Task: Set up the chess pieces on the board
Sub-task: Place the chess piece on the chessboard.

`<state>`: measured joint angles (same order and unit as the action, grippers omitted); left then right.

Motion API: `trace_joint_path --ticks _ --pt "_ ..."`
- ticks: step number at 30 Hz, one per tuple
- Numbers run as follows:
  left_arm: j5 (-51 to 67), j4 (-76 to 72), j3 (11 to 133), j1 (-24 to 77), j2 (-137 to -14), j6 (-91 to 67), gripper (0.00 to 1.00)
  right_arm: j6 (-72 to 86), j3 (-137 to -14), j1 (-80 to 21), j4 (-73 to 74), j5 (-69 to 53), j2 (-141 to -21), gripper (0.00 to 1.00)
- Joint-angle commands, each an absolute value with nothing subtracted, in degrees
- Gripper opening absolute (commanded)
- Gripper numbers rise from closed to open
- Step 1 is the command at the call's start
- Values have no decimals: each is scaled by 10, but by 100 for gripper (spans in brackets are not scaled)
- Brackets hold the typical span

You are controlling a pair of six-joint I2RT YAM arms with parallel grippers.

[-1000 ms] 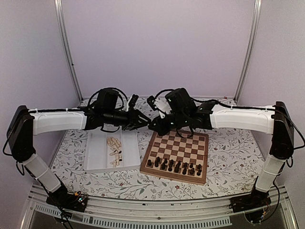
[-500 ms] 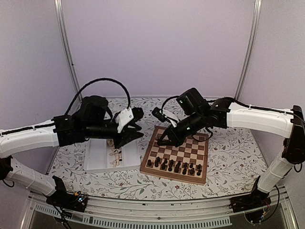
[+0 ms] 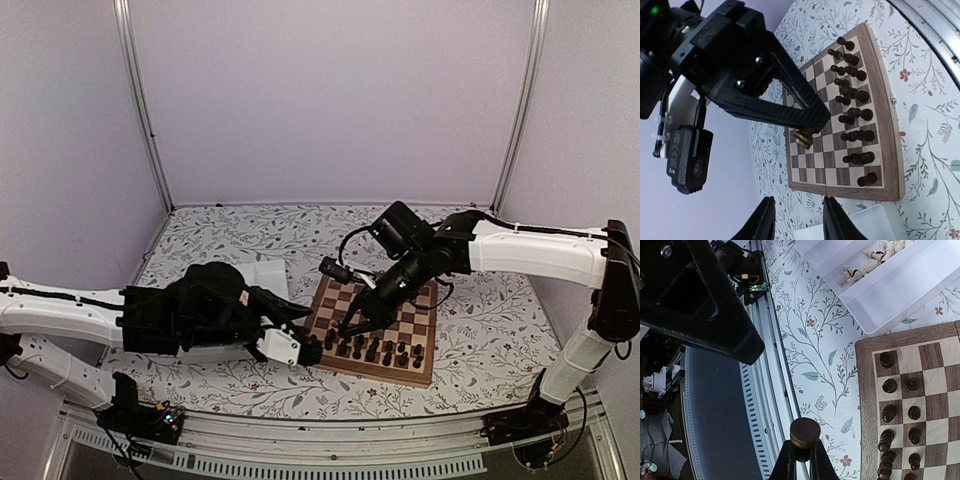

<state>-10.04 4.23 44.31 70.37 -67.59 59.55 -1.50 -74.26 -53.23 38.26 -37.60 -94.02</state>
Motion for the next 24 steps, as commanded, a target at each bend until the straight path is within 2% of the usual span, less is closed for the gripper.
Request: trace_joint_path --ticks 1,5,24 --pt "-157 10 429 737 -705 658 37 -30 -751 -531 396 -414 -966 1" --pt "-196 -45 426 754 -733 672 38 -31 -764 -532 402 -436 -989 2" --pt "-244 -94 443 776 -820 702 39 -21 -769 -535 388 -468 -1022 2"
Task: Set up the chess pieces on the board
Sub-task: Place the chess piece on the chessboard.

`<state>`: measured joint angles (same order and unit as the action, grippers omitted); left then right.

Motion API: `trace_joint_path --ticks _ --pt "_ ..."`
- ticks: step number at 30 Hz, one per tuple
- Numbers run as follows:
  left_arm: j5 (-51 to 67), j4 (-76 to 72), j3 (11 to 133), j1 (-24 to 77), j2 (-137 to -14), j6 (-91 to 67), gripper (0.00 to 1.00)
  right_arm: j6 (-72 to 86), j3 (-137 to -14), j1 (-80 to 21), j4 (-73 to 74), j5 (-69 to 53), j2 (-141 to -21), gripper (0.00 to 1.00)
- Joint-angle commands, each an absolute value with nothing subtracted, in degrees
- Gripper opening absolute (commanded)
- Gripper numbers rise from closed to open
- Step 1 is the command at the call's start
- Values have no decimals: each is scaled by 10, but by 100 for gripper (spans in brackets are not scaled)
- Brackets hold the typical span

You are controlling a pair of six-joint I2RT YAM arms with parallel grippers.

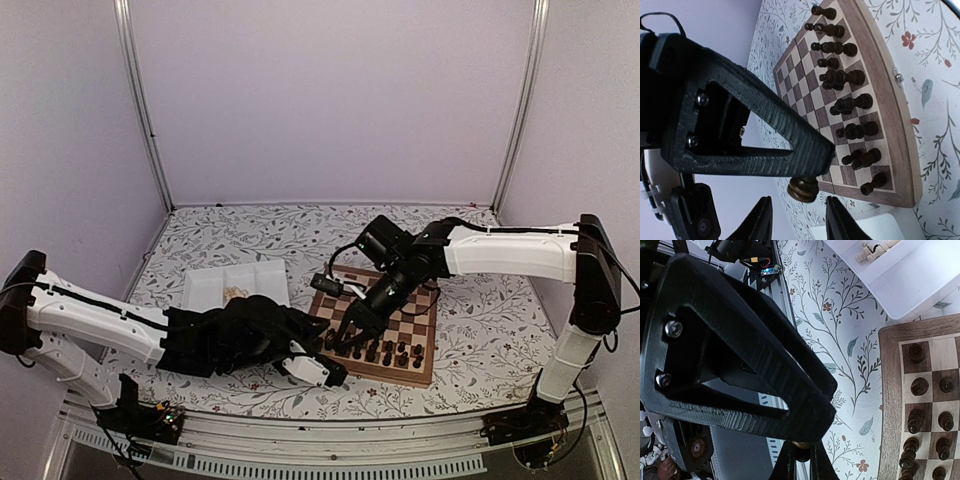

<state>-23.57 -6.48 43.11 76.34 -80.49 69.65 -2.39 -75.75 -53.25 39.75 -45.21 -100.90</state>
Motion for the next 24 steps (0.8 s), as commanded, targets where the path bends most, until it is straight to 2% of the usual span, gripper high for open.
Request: trace_joint_path --ticks 1,8,16,17,20,24 --pt "-244 -93 445 777 -825 700 38 -22 -768 -535 385 -469 -1022 2" --pt "-239 -88 458 778 -839 673 29 -9 -767 -535 369 -471 -1028 2" --pt "-226 -74 462 772 -845 641 10 20 -770 -536 346 -468 -1025 6" --pt "-227 -74 464 768 -846 630 9 21 -771 -535 346 -461 -1024 9" --pt "-213 -63 476 740 -843 578 6 27 -775 -531 346 -423 -1017 31" --pt "-145 -70 476 667 -807 482 5 26 -777 -486 356 -384 -967 53"
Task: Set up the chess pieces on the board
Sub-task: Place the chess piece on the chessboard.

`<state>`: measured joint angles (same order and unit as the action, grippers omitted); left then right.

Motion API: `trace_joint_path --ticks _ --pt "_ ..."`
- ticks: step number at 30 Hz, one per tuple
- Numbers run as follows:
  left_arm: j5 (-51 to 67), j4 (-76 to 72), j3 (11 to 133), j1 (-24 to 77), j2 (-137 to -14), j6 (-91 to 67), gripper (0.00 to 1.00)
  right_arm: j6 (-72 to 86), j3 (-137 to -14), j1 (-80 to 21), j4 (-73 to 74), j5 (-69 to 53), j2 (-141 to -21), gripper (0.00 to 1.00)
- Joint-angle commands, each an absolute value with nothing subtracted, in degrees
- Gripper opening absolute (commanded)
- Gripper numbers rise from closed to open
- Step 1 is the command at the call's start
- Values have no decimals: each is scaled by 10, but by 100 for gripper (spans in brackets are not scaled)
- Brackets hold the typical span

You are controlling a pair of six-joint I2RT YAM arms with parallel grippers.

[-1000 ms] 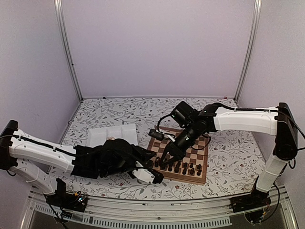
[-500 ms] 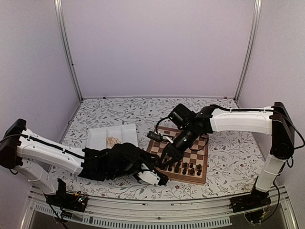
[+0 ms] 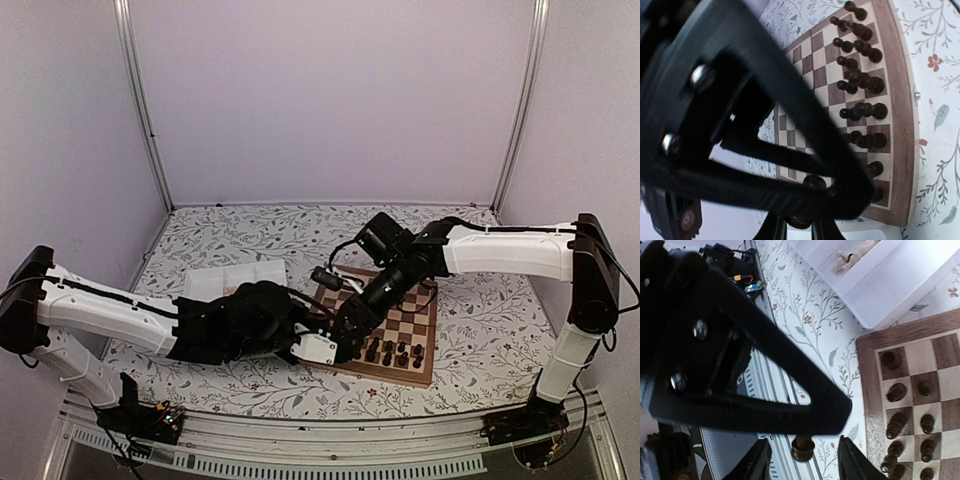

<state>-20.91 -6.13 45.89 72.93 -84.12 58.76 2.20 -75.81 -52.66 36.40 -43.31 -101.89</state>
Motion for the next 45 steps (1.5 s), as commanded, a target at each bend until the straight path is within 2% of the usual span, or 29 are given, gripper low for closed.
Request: trace_joint_path --ticks 1,2,3,4,9,12,14,18,23,28,36,41,43,45 --pt "-127 -73 477 652 -798 459 5 26 -776 -471 356 -369 -954 62" --pt "-111 -76 478 636 -792 440 5 24 -775 -456 355 -354 -936 72" --pt "-97 -76 482 623 -790 420 5 23 -774 -443 352 -334 -923 95" --pt "-81 -76 487 610 -790 398 5 22 -775 -435 346 -308 -900 98" --pt "42 -94 510 561 -811 277 5 32 -761 -428 282 -179 -832 99" --pt "115 -122 515 540 -821 209 5 40 -701 -428 201 -141 -804 99" --pt "176 -159 508 524 -824 156 5 42 -672 -423 159 -161 -792 99" --pt "232 -198 504 509 -837 95 6 9 -662 -429 114 -263 -784 69" --pt "274 -213 511 495 -851 46 7 -68 -655 -489 91 -247 -763 51" --pt "290 -216 513 494 -847 38 8 -93 -677 -508 104 -262 -795 43" --pt "301 -218 514 493 -837 34 9 -83 -685 -521 97 -261 -825 41" --pt "306 -222 512 493 -833 30 9 -76 -687 -522 91 -266 -832 31" --pt "307 -223 512 493 -832 27 9 -73 -688 -522 89 -270 -836 23" --pt "307 -225 511 493 -831 28 9 -70 -688 -523 88 -275 -841 18"
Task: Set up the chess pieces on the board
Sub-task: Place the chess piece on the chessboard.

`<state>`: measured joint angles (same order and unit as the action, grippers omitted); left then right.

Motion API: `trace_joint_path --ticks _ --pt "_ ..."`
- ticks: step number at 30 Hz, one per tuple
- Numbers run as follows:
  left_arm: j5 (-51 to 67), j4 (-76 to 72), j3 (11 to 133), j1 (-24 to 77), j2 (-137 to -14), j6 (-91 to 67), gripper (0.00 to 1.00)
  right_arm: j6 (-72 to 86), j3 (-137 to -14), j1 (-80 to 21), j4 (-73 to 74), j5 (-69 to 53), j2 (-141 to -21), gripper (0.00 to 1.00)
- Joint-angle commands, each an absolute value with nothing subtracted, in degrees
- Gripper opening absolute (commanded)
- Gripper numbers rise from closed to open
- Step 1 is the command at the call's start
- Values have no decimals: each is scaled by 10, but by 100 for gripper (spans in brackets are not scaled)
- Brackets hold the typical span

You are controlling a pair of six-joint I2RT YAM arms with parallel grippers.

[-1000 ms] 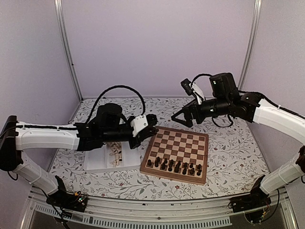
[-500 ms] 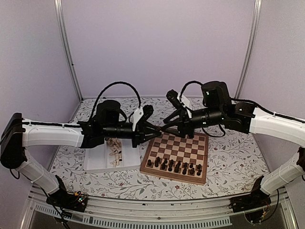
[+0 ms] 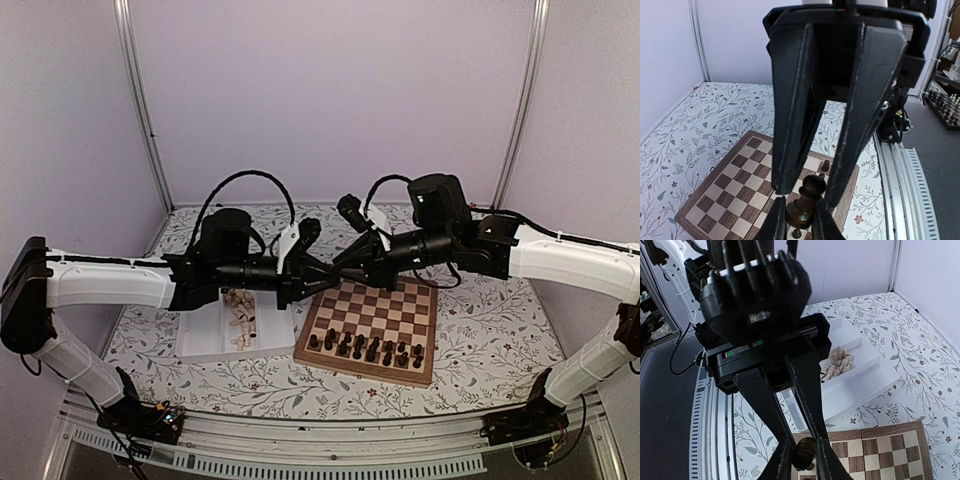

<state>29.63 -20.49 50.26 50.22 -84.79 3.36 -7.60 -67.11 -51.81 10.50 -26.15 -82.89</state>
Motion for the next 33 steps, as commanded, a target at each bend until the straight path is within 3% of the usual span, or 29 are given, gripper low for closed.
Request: trace_joint_path --ticks 1,8,12,15,16,19,22,25,28,33 --pt "307 -226 510 493 -830 27 9 -68 -688 -524 87 -278 -843 17" --pt "302 -232 507 492 -823 23 9 -57 -689 -526 86 -283 -854 17" --pt "297 -230 507 492 -820 23 11 -55 -690 -526 82 -282 -852 1" --pt "242 -209 510 491 -816 25 27 -57 -700 -526 95 -259 -849 0" --pt "215 -193 512 491 -811 37 35 -62 -707 -526 107 -249 -850 0" --pt "131 -177 489 492 -771 64 73 -77 -740 -526 154 -213 -859 0" --pt "41 -213 445 495 -702 98 93 -91 -755 -526 189 -177 -874 0" --pt "-43 -280 395 498 -612 133 99 -99 -770 -526 219 -159 -897 0" --pt "-140 -346 357 496 -552 118 99 -103 -806 -526 266 -171 -947 0" --pt "-216 -254 413 496 -560 94 99 -96 -851 -526 310 -196 -1023 0"
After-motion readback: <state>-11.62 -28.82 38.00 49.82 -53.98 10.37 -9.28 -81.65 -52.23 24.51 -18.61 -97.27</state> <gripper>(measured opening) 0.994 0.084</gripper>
